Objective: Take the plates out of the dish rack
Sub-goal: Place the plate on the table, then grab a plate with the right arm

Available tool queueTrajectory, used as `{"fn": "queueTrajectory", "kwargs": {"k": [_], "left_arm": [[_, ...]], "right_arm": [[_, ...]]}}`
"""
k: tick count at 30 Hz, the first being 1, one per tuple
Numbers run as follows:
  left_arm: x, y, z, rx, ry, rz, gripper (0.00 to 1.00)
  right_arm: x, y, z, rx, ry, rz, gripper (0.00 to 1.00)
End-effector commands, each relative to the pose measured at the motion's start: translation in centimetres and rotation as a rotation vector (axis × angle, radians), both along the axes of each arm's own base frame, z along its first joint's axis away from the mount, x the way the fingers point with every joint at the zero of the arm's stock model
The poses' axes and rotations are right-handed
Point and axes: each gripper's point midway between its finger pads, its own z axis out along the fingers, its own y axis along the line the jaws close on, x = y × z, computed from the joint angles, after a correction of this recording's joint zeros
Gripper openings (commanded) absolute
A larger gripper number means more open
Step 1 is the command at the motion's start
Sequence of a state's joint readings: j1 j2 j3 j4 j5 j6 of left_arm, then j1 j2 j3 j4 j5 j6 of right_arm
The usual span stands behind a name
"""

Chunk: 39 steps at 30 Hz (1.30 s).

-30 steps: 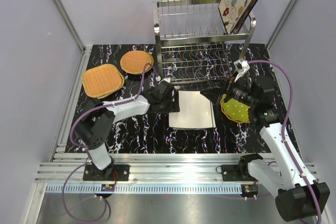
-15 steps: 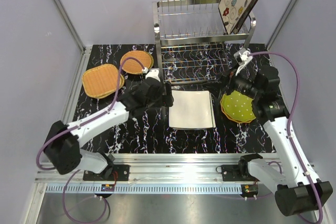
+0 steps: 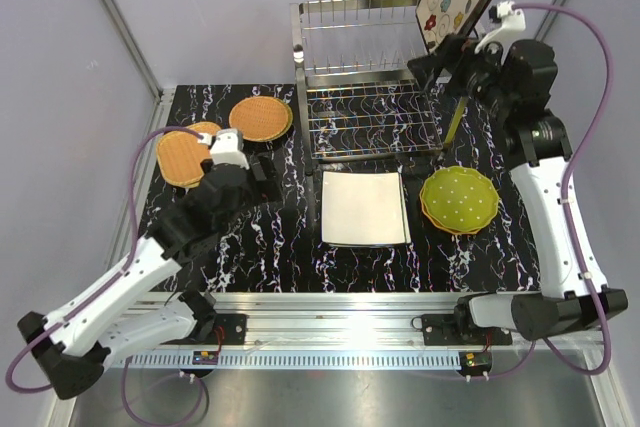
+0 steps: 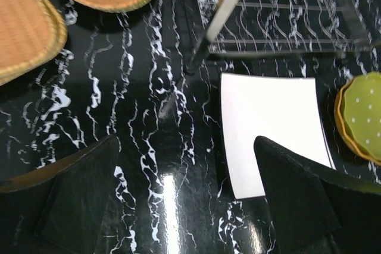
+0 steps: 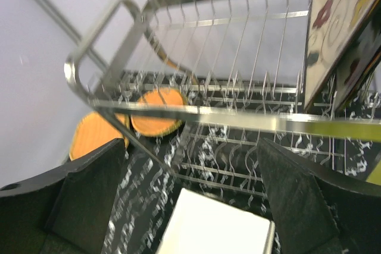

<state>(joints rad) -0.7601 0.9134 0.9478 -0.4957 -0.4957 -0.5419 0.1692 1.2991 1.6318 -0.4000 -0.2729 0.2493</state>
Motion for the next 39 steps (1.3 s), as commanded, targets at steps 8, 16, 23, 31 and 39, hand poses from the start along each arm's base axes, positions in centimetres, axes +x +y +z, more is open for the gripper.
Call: {"fn": "queueTrajectory", "kwargs": {"k": [8, 16, 23, 31, 39], "left_arm": [[-2.6, 5.6, 0.3, -0.065, -0.057, 0.176, 0.99], [-3.7, 6.9, -1.2, -0.074, -0.038, 0.209, 0.99], [-3.9, 7.4, -1.2, -0.080, -0.045, 0.229, 0.99], [-3.9, 7.8, -1.0, -0.073, -0.051, 0.241, 0.99], [-4.2, 8.1, -1.1, -0.083, -0.052, 0.255, 0.99]], "right_arm": [[4.4, -4.4, 4.6, 0.180, 0.078, -0.357, 0.89], [7.4, -5.9, 3.3, 0.116, 0.079, -0.475, 0.86], [8.8, -6.2, 3.6, 0.042, 0.024, -0.533, 0.85], [11.0, -5.1, 2.9, -0.023, -0.013, -0.549, 0.85], [12.9, -6.0, 2.1, -0.055, -0.022, -0.631, 0.87]]}}
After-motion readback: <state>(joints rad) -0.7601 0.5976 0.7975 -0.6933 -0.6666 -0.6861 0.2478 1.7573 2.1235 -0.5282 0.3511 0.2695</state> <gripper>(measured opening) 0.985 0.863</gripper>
